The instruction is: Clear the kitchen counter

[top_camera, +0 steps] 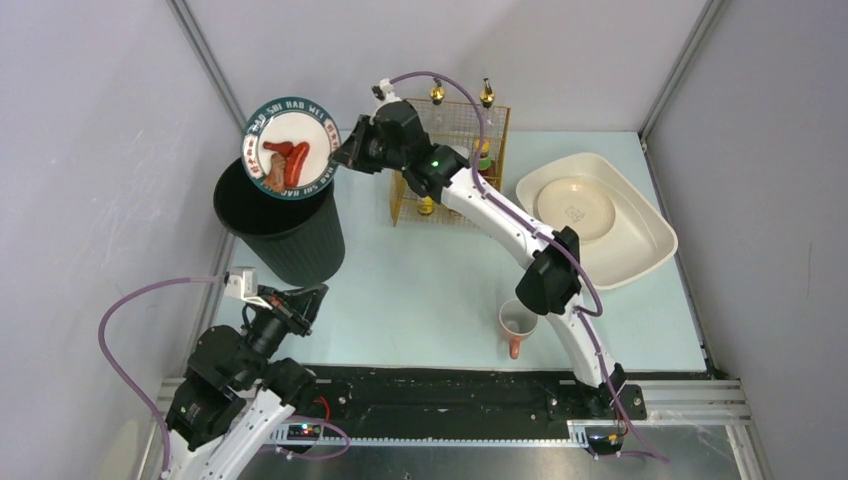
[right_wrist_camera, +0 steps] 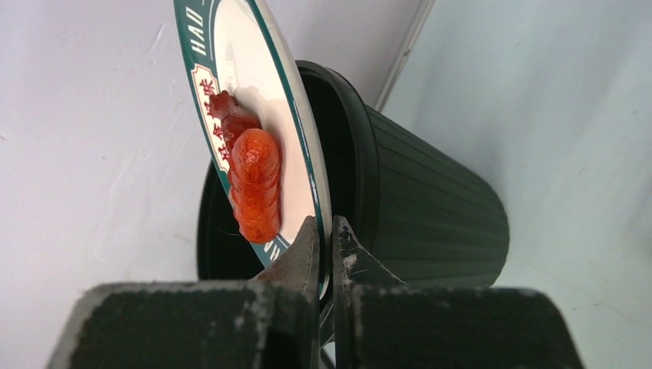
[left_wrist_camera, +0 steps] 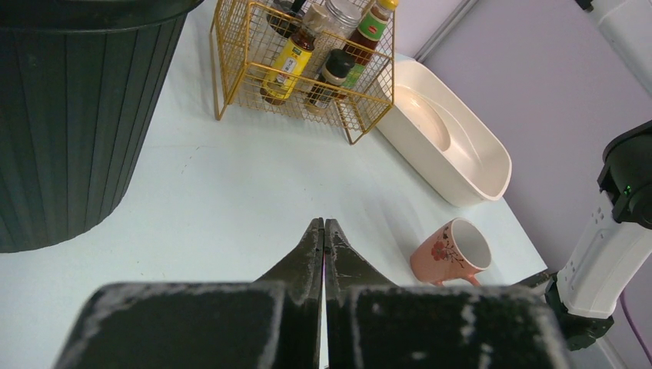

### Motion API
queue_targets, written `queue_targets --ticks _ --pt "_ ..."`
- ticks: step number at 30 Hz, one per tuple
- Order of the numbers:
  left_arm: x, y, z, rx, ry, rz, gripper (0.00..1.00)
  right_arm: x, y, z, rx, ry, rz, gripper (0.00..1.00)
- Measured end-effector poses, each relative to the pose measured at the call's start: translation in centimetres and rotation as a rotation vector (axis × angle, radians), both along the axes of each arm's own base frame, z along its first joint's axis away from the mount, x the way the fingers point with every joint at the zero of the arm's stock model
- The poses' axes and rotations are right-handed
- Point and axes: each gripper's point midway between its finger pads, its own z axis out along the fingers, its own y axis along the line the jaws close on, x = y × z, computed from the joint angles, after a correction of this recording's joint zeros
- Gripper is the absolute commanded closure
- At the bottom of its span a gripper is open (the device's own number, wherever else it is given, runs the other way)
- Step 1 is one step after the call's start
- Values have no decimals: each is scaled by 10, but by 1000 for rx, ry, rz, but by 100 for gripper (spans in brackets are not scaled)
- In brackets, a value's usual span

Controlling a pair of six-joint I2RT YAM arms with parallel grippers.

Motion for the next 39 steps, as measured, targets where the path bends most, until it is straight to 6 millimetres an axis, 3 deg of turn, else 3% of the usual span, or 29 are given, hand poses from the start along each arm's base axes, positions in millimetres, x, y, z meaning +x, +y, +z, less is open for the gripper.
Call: queue_targets --ticks 5,13,20,25,29,34,39 --pt "0 0 0 -1 -1 0 100 -1 11 -2 -57 -138 -8 100" --pt "0 0 1 -2 -4 0 100 -12 31 16 -108 -397 -1 100" --pt "0 0 1 -2 -4 0 100 -14 41 8 -210 -605 -14 100" --pt "0 0 1 -2 -4 0 100 -16 39 -7 -318 -751 -37 100" --pt "0 0 1 -2 -4 0 100 -21 39 -6 -369 -858 -63 100" --pt "1 0 0 -1 -2 0 100 -30 31 15 -360 -918 -93 100" --pt "1 -1 -2 1 2 0 100 -39 6 69 -278 -961 -163 100"
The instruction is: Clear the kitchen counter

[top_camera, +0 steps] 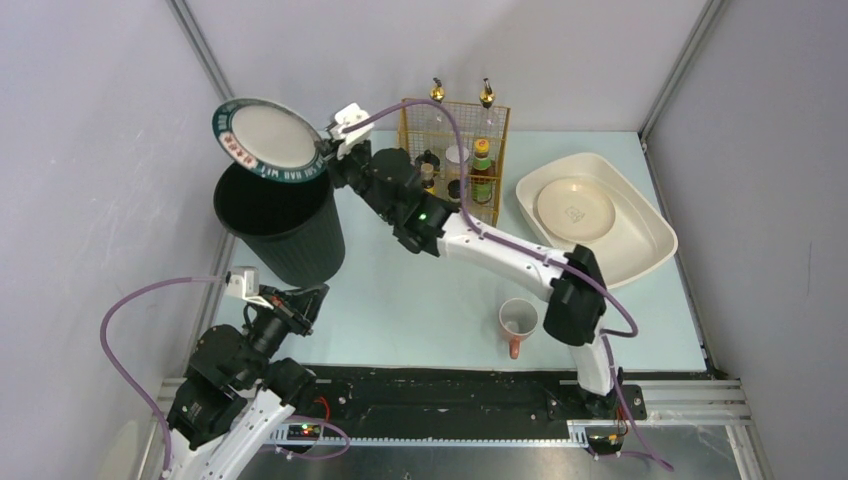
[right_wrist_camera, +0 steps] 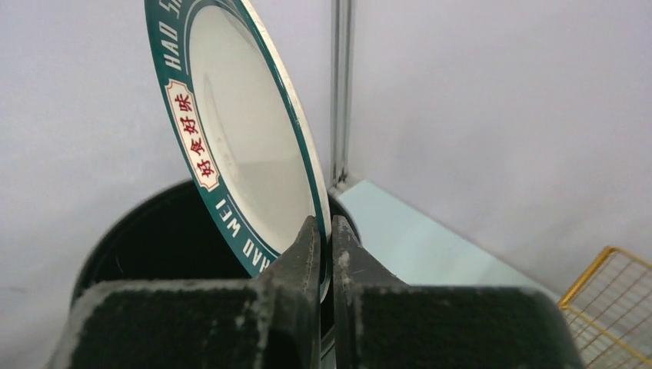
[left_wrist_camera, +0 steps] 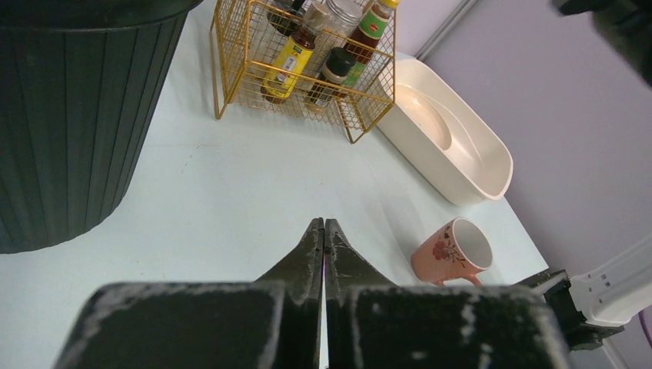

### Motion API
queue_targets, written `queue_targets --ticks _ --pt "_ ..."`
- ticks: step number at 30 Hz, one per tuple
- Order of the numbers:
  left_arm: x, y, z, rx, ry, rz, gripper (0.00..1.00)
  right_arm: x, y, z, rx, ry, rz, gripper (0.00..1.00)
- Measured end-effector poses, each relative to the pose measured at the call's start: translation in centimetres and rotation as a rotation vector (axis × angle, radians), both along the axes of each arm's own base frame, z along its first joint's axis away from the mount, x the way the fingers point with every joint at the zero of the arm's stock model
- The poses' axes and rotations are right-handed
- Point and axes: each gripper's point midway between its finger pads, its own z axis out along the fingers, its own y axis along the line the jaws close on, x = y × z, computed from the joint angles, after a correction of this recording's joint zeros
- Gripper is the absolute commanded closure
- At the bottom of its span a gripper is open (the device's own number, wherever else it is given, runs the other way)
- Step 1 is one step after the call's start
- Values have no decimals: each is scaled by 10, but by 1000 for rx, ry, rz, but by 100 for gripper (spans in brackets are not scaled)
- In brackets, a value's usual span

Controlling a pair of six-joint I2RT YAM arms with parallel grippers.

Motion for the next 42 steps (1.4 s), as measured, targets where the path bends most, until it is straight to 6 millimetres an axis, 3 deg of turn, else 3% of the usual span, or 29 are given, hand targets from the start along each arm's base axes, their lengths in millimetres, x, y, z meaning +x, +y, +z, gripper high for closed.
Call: queue_targets --ticks 6,11,17,21,26,34,37,42 --pt "0 0 0 0 0 0 100 -14 -41 66 126 -54 -28 100" --pt "0 0 0 0 0 1 93 -25 -78 104 194 -69 -46 100" --pt "0 0 0 1 0 1 78 -18 -138 119 222 -37 -138 100" --pt "0 0 0 0 1 2 63 -1 -194 103 218 22 -250 100" --pt "0 0 0 1 0 3 35 16 -276 71 218 112 -412 100" --pt "0 1 0 1 0 4 4 16 -412 20 315 285 -664 100" --pt "1 1 0 0 0 6 0 11 -462 -6 374 358 -762 100" --pt "1 1 0 -2 -1 8 0 7 -516 -61 466 518 -861 100"
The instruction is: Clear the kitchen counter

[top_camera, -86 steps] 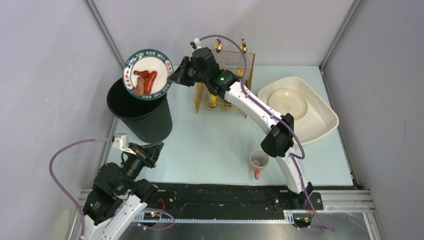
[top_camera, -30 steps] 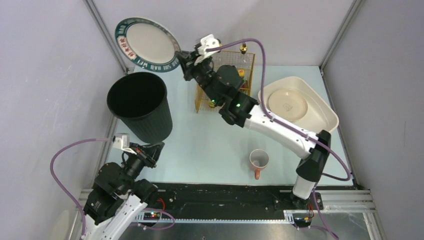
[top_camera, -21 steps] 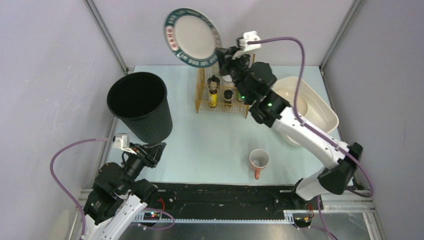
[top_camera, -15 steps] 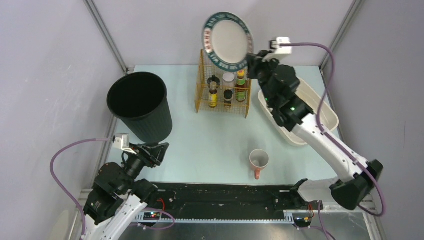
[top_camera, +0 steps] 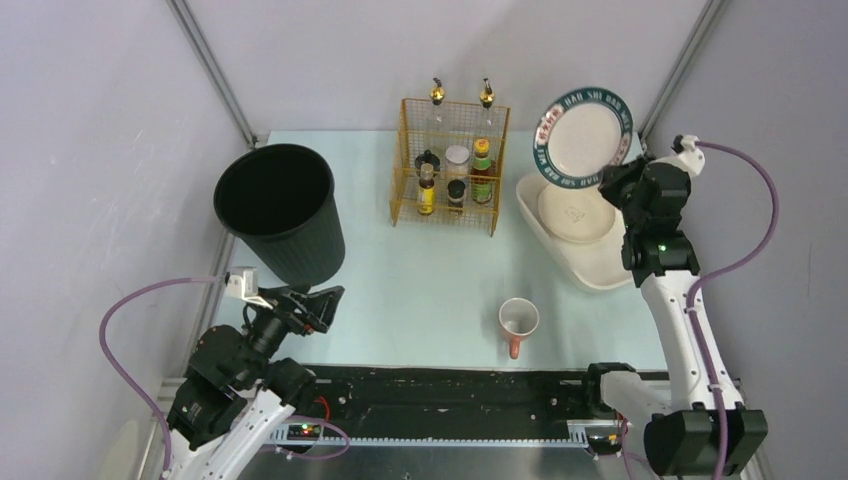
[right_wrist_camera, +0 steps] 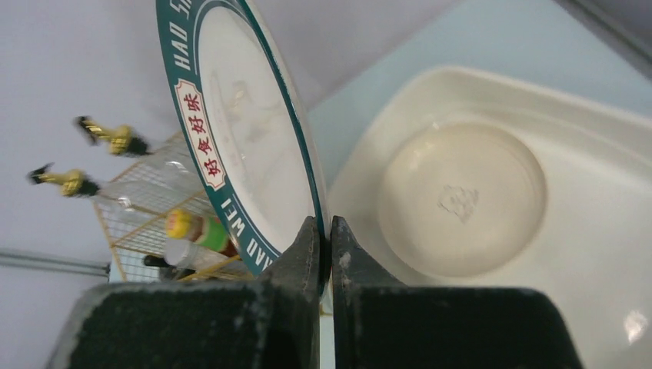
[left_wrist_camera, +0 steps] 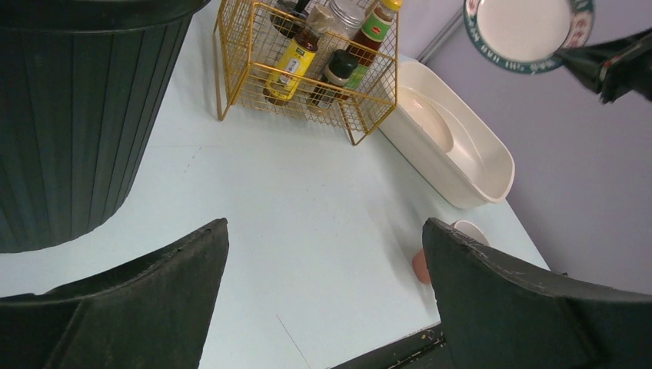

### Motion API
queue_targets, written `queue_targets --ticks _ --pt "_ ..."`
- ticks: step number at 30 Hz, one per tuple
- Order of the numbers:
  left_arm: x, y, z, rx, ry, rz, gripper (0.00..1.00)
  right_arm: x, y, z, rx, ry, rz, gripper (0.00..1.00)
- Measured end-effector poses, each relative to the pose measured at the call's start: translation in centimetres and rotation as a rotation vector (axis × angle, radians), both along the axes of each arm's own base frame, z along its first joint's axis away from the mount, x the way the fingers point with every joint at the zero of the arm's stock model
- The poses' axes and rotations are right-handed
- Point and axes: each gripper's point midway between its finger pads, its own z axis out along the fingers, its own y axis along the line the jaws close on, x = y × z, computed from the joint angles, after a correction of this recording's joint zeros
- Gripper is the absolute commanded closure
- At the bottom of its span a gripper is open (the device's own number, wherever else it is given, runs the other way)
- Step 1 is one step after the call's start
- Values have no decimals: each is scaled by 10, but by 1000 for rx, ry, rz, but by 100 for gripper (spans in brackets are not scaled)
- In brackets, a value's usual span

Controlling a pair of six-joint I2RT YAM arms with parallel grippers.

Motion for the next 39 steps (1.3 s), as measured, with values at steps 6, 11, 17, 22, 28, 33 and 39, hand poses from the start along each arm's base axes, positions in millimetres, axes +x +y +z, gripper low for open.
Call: queue_targets --ticks 6,11,17,22,28,33,39 --pt "0 0 0 -1 -1 3 0 -6 -42 -77 151 186 -90 100" --pt "0 0 0 -1 -1 3 0 -10 -58 -131 271 310 -130 100" --pt "0 1 0 0 -1 3 0 -3 -66 -168 360 407 -145 100" --pt "0 1 0 -1 -1 6 0 6 -70 -191 402 454 -149 100" --pt "0 1 0 -1 -1 6 0 17 -74 -226 451 522 -160 100" --pt "0 1 0 -1 -1 6 0 26 -72 -248 495 552 -148 100" --pt "1 2 0 0 -1 13 0 39 -67 -273 555 575 -125 100"
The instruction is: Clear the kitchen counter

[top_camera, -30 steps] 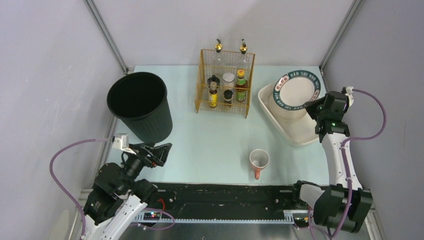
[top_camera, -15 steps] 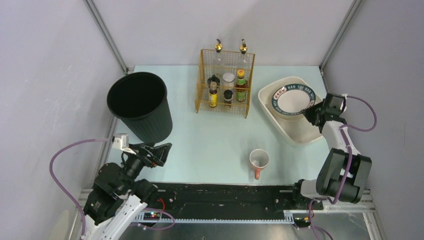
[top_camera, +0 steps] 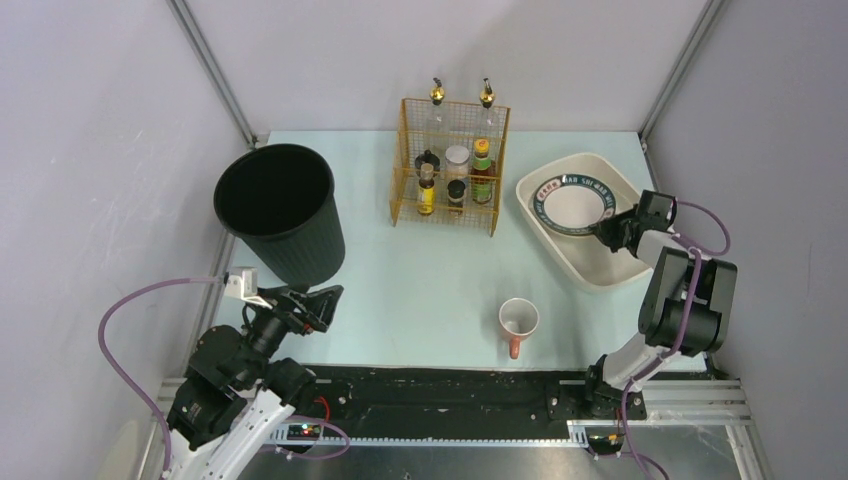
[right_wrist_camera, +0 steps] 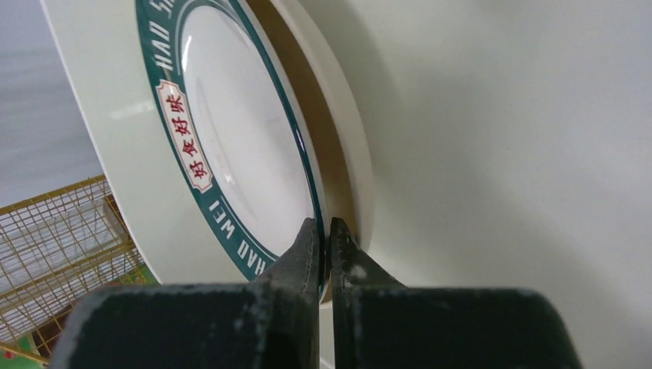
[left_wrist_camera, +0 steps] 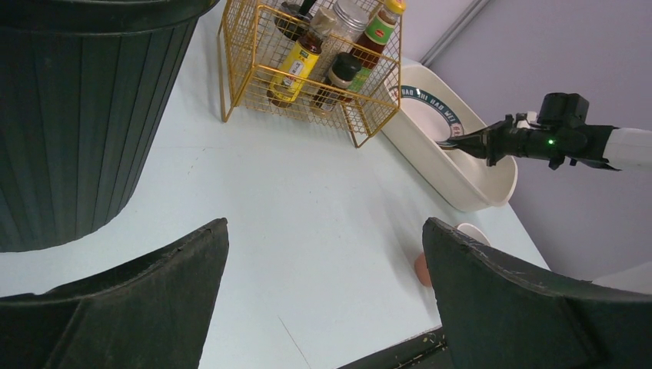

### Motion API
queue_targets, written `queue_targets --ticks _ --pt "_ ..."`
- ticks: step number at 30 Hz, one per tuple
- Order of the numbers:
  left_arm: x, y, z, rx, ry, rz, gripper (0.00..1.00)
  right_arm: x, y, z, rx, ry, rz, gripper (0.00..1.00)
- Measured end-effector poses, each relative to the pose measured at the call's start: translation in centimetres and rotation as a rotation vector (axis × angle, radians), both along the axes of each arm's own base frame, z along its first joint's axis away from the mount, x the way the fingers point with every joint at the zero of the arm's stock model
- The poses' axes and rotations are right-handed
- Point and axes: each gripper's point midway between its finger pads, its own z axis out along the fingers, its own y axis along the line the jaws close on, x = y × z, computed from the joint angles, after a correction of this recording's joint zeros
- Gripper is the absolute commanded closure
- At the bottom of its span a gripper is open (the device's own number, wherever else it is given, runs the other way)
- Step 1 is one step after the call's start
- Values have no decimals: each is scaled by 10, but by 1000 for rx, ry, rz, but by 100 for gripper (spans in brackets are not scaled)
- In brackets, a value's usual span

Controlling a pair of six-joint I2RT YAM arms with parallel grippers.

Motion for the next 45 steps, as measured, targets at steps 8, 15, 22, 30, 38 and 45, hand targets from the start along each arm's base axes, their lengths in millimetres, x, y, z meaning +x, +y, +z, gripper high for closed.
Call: queue_targets --ticks 8,15,22,30,38,45 --pt "0 0 0 0 0 0 0 20 4 -4 36 -9 16 54" --pt "0 0 0 0 0 0 0 13 8 -7 36 21 30 46" --pt "0 0 0 0 0 0 0 2 7 23 -36 7 52 46" --pt "0 0 0 0 0 -1 0 -4 6 42 -132 24 110 45" --pt "-1 -2 0 0 0 -12 0 -32 42 61 -190 50 248 45" --pt "-2 -3 0 -1 1 -22 0 -67 94 130 -311 -93 426 46"
